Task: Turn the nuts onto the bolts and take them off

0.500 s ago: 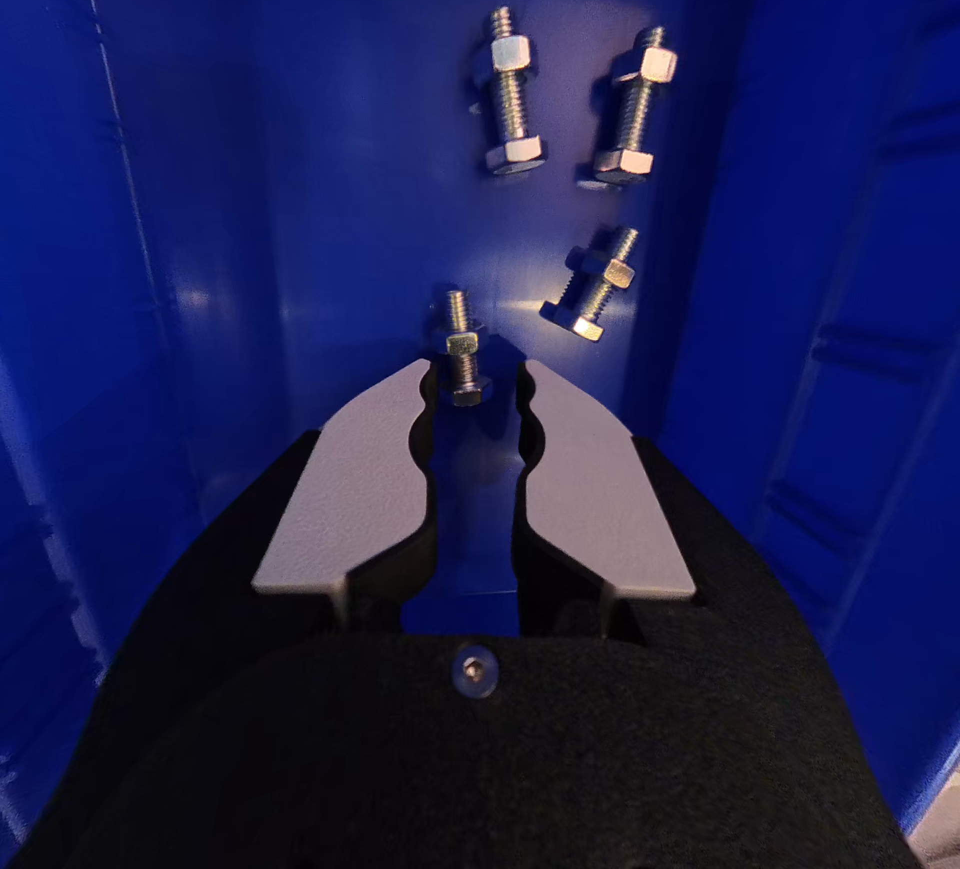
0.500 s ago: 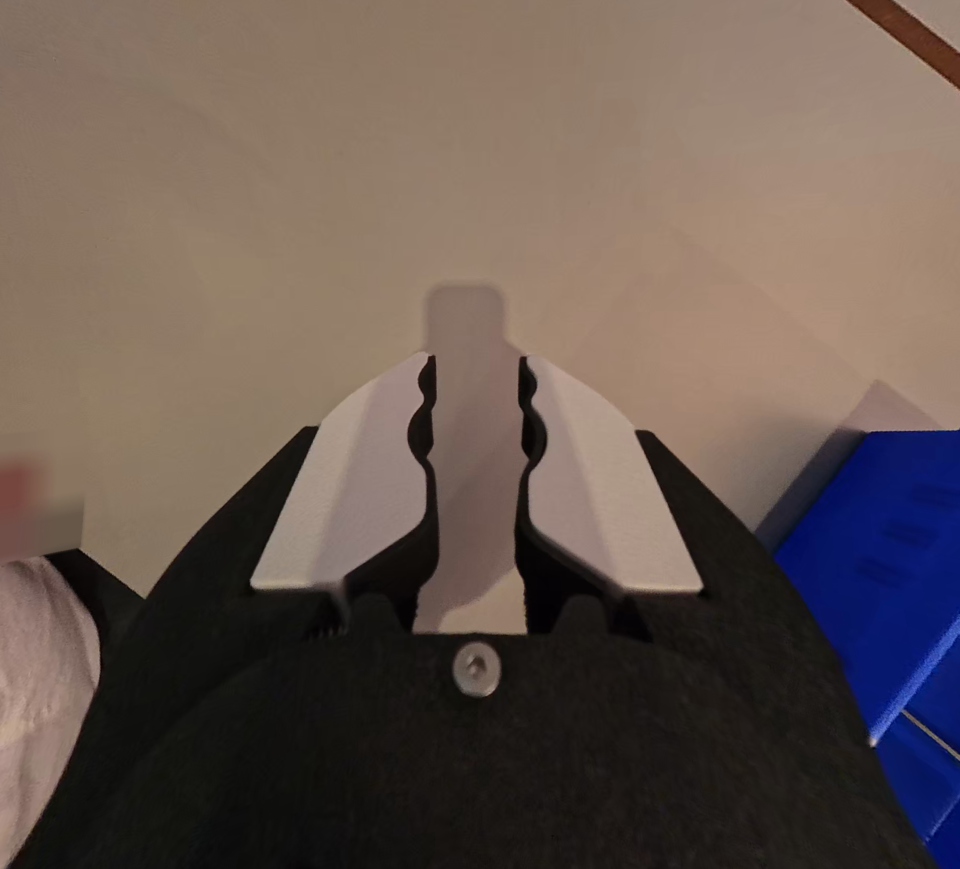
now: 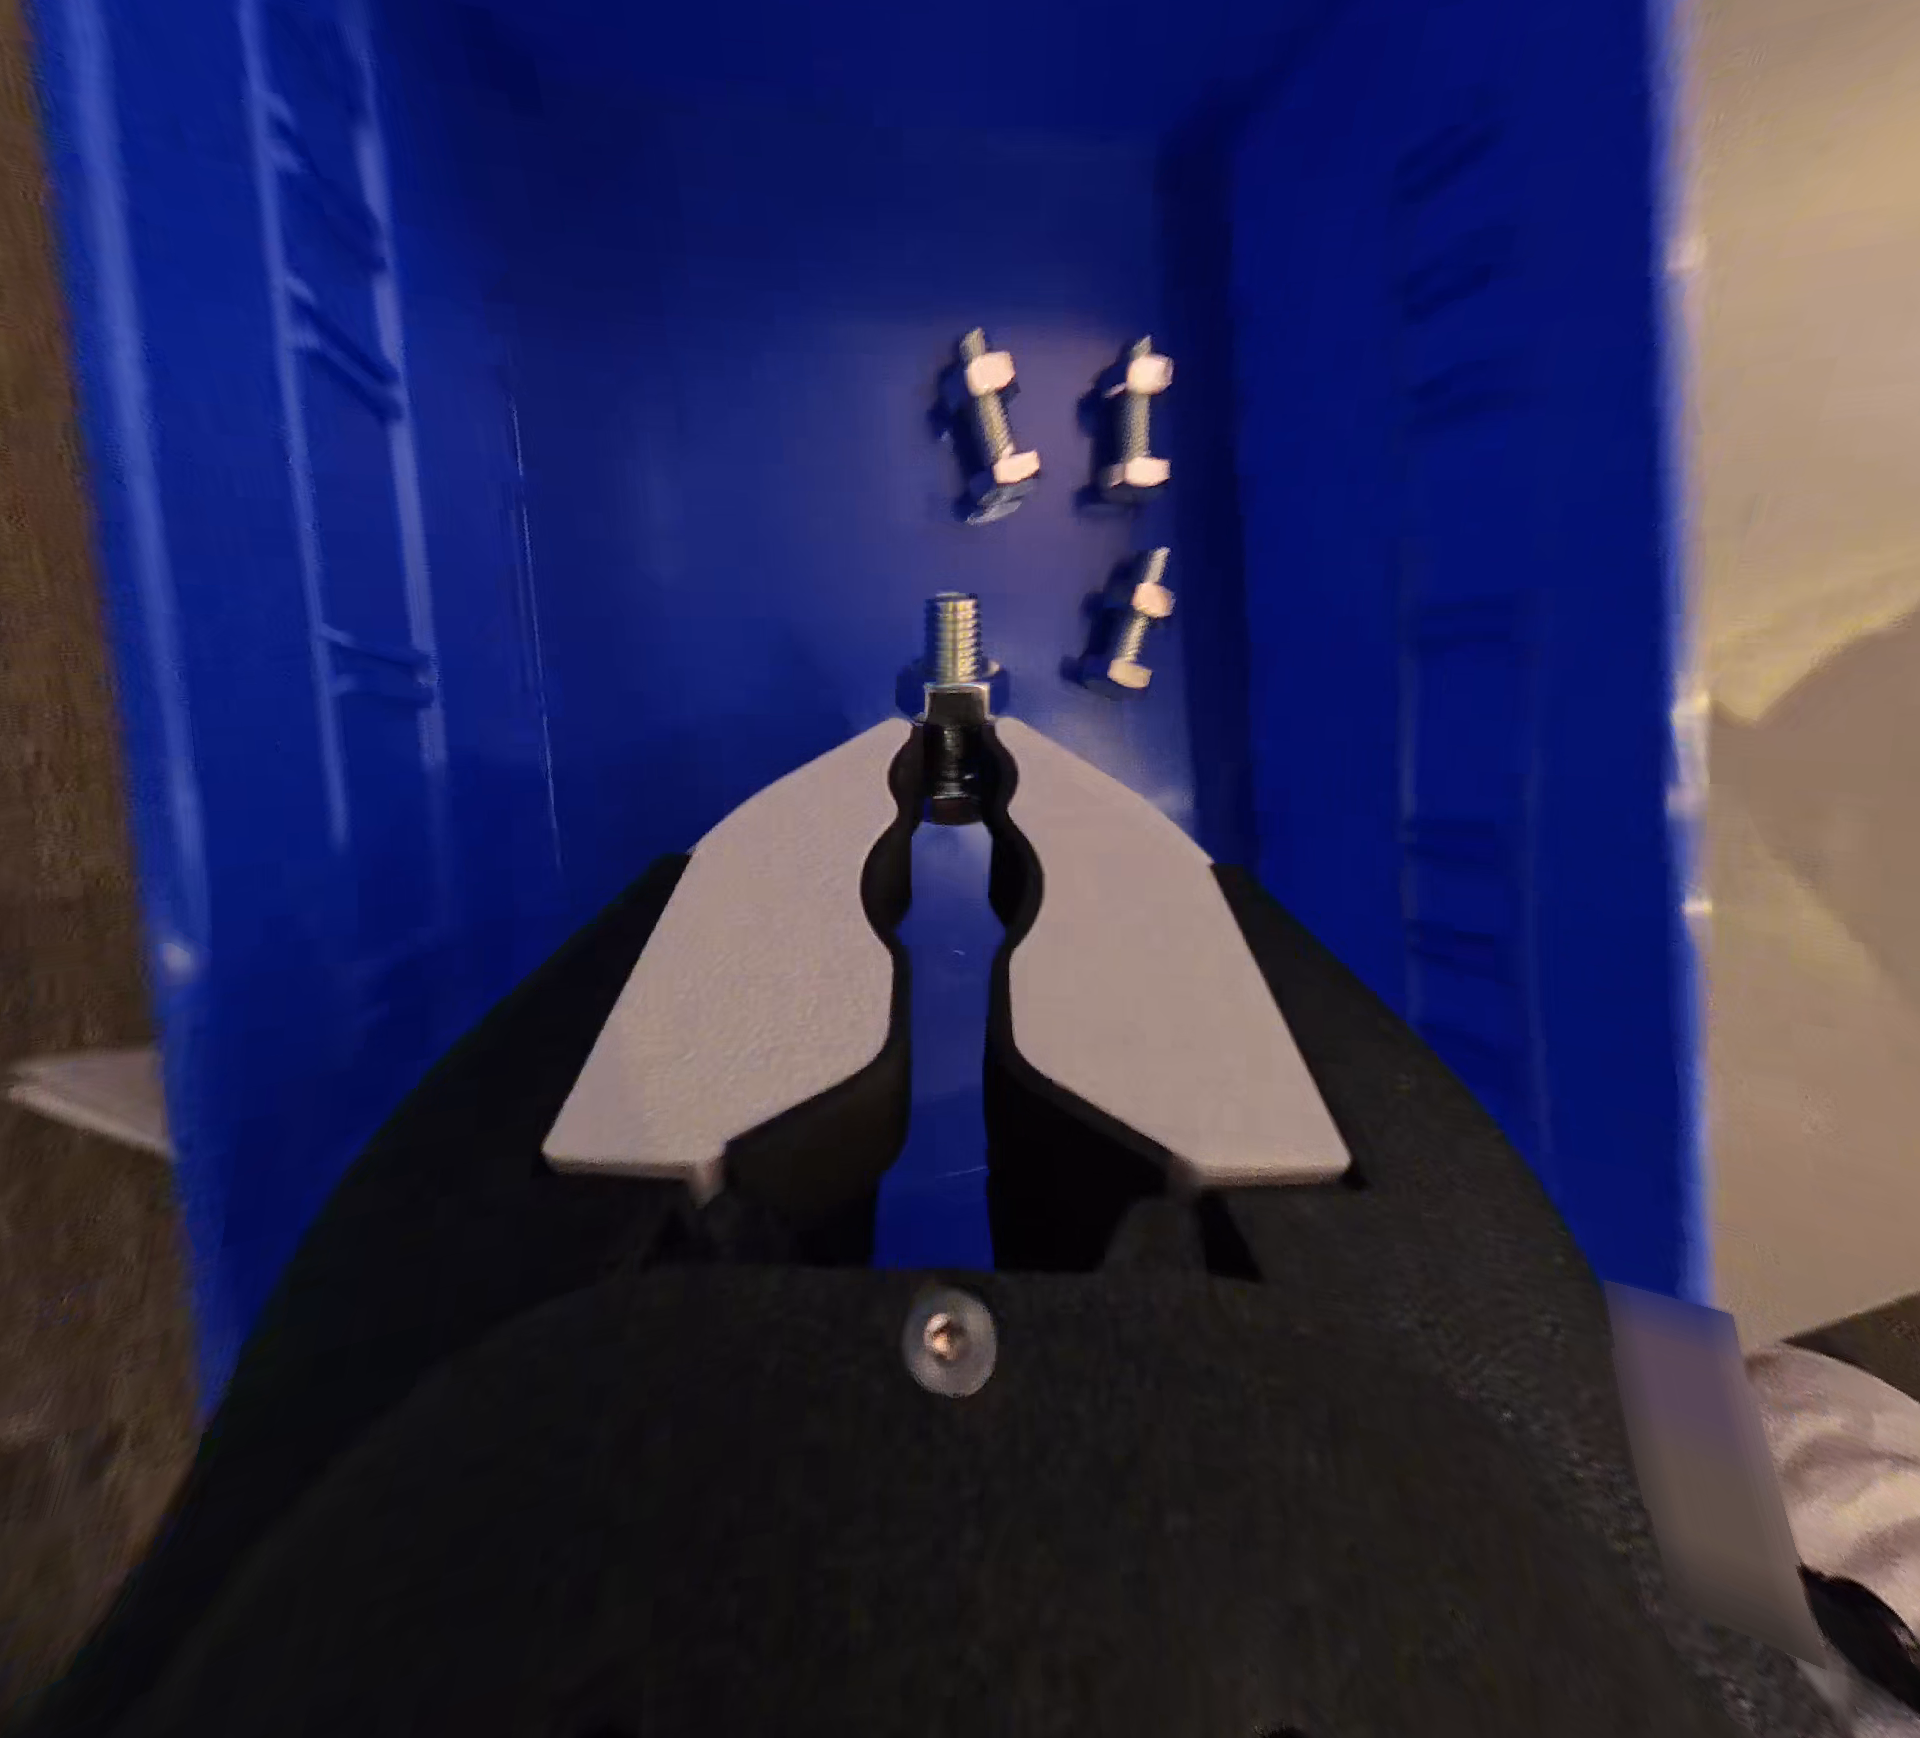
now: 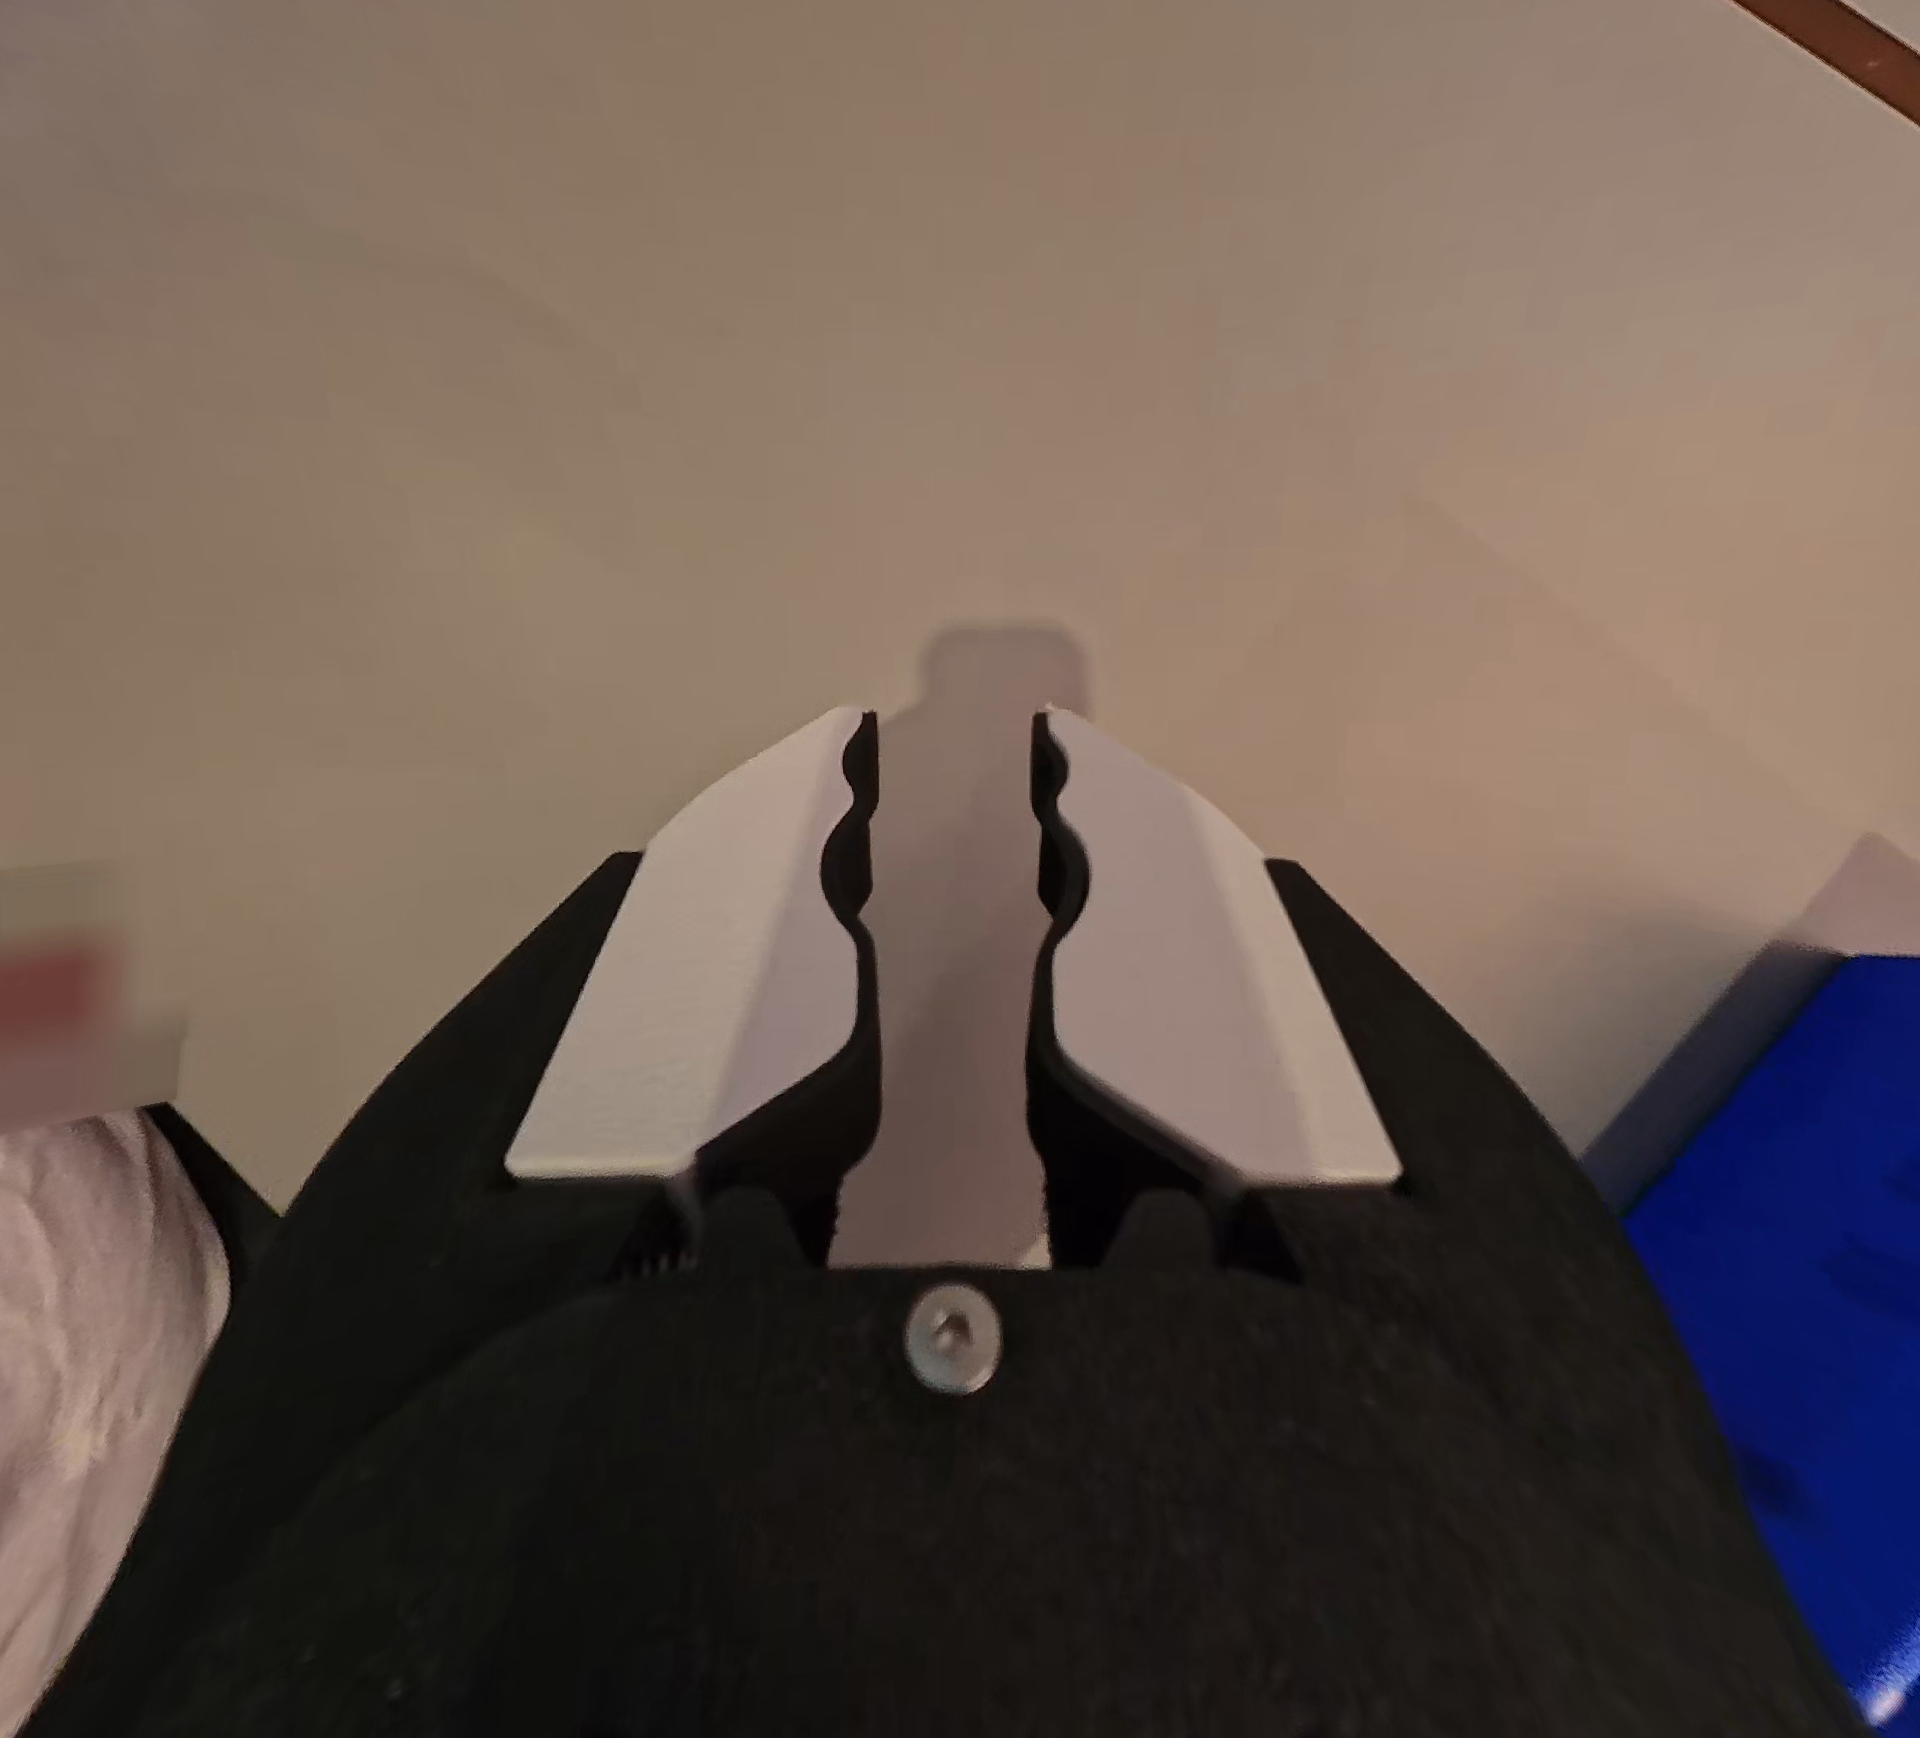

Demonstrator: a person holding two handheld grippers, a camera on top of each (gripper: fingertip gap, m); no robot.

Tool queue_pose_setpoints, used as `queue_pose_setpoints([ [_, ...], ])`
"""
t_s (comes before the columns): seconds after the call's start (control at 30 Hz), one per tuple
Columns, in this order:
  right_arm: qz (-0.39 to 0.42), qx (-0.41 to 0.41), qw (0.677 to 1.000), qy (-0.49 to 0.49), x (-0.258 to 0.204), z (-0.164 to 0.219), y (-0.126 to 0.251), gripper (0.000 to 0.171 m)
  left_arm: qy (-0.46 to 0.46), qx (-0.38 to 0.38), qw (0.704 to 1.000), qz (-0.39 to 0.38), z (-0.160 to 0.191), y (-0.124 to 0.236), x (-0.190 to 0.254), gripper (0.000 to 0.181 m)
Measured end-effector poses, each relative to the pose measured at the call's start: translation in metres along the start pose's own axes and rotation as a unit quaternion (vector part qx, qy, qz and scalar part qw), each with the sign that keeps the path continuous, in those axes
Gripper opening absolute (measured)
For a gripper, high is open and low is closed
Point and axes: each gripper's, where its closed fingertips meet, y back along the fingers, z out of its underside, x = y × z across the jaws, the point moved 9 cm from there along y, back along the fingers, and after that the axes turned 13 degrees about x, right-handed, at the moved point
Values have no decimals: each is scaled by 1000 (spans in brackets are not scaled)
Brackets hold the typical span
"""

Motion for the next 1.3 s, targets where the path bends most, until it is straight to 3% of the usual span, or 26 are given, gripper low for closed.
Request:
queue_pose_setpoints([
  [0.1,-26,15,1000,-8,1,-3,-9,26,-15,97,993,73,-23,37,22,9],
  [0.2,-57,38,998,-7,-1,-15,-24,25,-63,195,965,163,-52,76,69,9],
  [0.3,-113,104,988,9,-13,-47,-40,24,-117,261,930,229,-73,93,132,9],
  [0.5,-287,315,901,77,-73,-119,-28,23,-195,300,860,364,-73,69,267,9],
  [0.6,-308,334,884,109,-81,-132,-14,21,-199,289,839,415,-63,39,313,9],
  [0.67,-320,303,889,128,-77,-133,-10,21,-191,282,827,447,-58,18,336,9],
  [0.77,-295,271,900,171,-69,-132,-11,22,-196,262,818,474,-54,-12,362,9],
  [0.9,-303,294,889,180,-62,-136,-14,22,-199,284,793,502,-58,-33,385,9],
  [1.03,-326,368,860,133,-52,-145,-21,22,-211,313,768,517,-66,-35,396,9],
  [1.1,-351,397,841,110,-48,-151,-23,14,-222,321,759,521,-68,-34,398,9],
  [1.23,-420,392,815,83,-48,-153,-31,15,-238,334,754,513,-72,-33,402,9],
  [1.3,-434,373,817,78,-49,-151,-36,17,-242,333,753,513,-72,-33,403,9],
])
